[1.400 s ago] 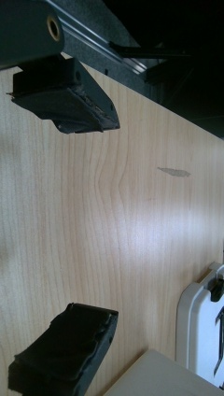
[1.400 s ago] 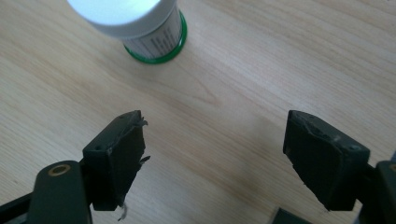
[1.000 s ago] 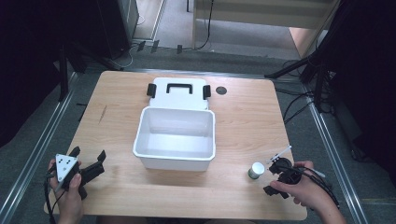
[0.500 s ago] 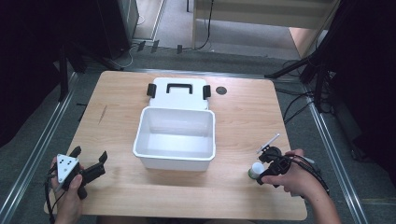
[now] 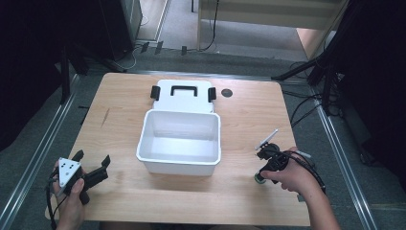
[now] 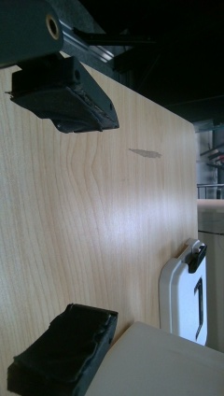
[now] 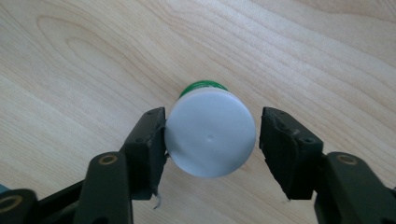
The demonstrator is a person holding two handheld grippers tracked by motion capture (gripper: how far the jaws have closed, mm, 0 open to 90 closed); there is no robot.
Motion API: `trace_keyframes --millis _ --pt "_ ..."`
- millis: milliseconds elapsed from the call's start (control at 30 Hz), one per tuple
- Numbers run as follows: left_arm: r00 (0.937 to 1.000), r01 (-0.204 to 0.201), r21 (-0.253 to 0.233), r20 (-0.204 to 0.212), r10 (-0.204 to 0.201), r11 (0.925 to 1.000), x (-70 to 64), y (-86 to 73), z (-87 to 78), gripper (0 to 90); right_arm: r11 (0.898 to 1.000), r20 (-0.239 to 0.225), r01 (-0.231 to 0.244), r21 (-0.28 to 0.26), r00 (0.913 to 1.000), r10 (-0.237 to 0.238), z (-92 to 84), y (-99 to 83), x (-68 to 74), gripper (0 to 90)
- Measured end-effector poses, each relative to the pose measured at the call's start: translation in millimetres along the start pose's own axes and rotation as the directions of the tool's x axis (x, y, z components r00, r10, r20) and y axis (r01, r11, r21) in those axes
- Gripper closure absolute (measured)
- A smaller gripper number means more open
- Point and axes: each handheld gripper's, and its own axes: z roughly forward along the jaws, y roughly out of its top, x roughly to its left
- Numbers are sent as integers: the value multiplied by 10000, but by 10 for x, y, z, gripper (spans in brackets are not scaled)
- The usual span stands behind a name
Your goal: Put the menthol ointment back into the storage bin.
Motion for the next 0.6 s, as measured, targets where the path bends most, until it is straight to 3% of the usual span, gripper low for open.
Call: trace_keyframes --millis 133,233,600 --pt "10000 47 42 -4 -47 10000 4 2 4 88 9998 -70 -204 -38 9998 203 -7 30 -16 510" --pt "9999 103 50 -2 -103 9999 8 3 7 89 9998 -69 -209 -25 9998 209 -8 35 -18 514" --pt "10000 36 69 9 -36 10000 5 3 7 89 9996 22 241 -146 9997 -240 -147 98 37 516"
